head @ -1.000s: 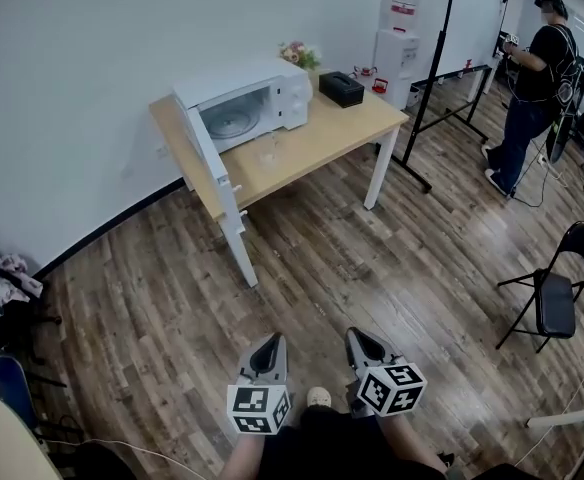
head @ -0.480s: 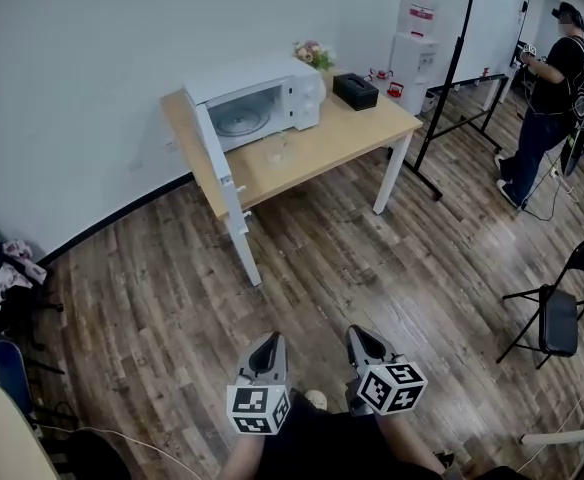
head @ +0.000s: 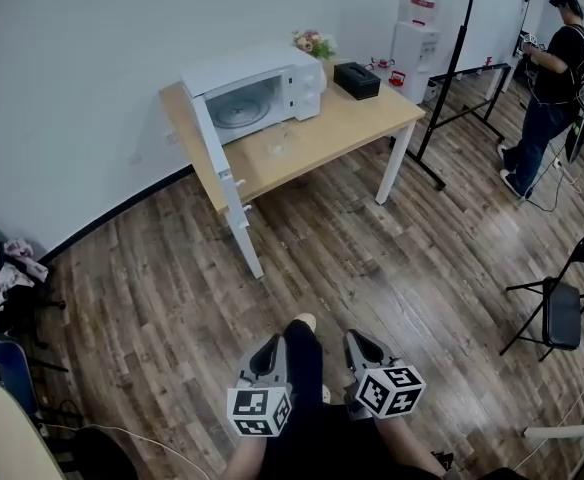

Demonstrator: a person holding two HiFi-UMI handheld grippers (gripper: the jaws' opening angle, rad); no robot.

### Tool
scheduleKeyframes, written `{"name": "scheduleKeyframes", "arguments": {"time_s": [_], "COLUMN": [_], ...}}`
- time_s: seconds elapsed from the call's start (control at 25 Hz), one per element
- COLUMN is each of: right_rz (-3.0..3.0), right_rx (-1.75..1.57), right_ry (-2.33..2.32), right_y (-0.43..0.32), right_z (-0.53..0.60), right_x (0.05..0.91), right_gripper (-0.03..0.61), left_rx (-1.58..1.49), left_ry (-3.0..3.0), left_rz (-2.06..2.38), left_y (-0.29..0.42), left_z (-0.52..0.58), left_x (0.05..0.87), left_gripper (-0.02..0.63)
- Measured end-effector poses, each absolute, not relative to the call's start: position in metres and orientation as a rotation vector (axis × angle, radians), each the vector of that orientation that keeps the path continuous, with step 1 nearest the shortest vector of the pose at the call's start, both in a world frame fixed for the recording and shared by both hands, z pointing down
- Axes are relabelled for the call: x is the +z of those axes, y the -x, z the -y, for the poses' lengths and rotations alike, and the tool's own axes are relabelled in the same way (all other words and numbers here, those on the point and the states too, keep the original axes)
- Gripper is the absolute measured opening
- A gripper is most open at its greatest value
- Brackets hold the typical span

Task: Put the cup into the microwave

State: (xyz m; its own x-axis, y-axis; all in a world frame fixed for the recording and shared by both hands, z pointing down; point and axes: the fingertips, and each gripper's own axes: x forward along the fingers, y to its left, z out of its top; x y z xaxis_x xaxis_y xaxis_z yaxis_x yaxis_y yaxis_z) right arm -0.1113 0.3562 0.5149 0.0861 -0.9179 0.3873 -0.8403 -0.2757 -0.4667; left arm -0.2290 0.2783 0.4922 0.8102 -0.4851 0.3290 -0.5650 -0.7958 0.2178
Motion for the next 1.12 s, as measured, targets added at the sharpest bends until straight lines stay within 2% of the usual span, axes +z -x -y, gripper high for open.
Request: {"name": "scheduleKeyframes", "arguments": {"time_s": [0.4,1.12], "right_rz": [-1.760,-1.812], "right_rx": [-0.912,-0.940], "right_ry": [2.282,2.275], "right_y": [0.075,0.009], "right_z": [-0.334,-0.213], "right_x": [0.514,0.511], "right_gripper": [-0.008,-0.008], "left_rx": [0.359,0.365], "left_ry": [-2.706,-2.704], "left_rz": [0.776,0.778], "left_y": [0.193,0.118], "left_z": [-0.240,-0.129], "left_x": [0.491,0.481], "left_gripper": [0.006,0.006]}}
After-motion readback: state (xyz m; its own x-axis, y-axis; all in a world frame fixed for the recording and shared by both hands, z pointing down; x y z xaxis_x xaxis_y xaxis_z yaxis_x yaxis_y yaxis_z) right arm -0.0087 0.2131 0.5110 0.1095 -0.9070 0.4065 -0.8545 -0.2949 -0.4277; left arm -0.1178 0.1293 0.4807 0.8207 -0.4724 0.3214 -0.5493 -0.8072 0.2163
